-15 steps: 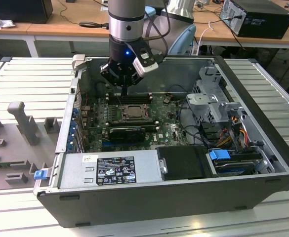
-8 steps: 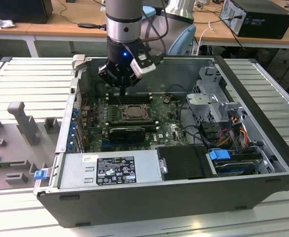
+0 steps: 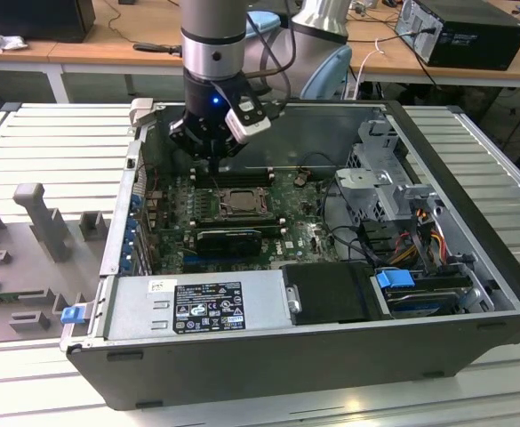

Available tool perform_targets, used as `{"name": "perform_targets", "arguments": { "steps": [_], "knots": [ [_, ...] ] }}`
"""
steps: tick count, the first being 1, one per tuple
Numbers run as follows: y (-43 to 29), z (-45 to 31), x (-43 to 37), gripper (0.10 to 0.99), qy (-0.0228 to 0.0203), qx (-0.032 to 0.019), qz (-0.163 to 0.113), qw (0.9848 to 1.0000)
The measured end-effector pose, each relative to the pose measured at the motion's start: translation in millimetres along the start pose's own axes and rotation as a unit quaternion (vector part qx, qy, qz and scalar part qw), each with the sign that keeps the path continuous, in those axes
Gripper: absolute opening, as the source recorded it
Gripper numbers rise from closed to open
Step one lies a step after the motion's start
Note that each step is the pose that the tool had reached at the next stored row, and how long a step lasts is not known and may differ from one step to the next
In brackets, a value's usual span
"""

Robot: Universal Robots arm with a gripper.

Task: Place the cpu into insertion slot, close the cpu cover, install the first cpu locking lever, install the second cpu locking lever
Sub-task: 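Install the first cpu locking lever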

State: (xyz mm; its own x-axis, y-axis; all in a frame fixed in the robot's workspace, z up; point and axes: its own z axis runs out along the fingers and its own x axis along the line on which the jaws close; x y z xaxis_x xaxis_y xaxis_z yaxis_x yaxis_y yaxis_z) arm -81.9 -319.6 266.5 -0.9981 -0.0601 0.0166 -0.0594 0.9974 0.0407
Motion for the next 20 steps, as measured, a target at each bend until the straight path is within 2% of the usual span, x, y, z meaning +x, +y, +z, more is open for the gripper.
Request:
{"name": "perform_targets", "arguments": {
  "steps": [12, 20],
  "knots": [
    [0.4, 4.0, 6.9, 0.106, -0.0003, -0.0015, 0.0, 1.0],
    [0.3, 5.4, 8.1, 0.106, -0.0002, -0.0015, 0.0, 1.0]
  ]
}}
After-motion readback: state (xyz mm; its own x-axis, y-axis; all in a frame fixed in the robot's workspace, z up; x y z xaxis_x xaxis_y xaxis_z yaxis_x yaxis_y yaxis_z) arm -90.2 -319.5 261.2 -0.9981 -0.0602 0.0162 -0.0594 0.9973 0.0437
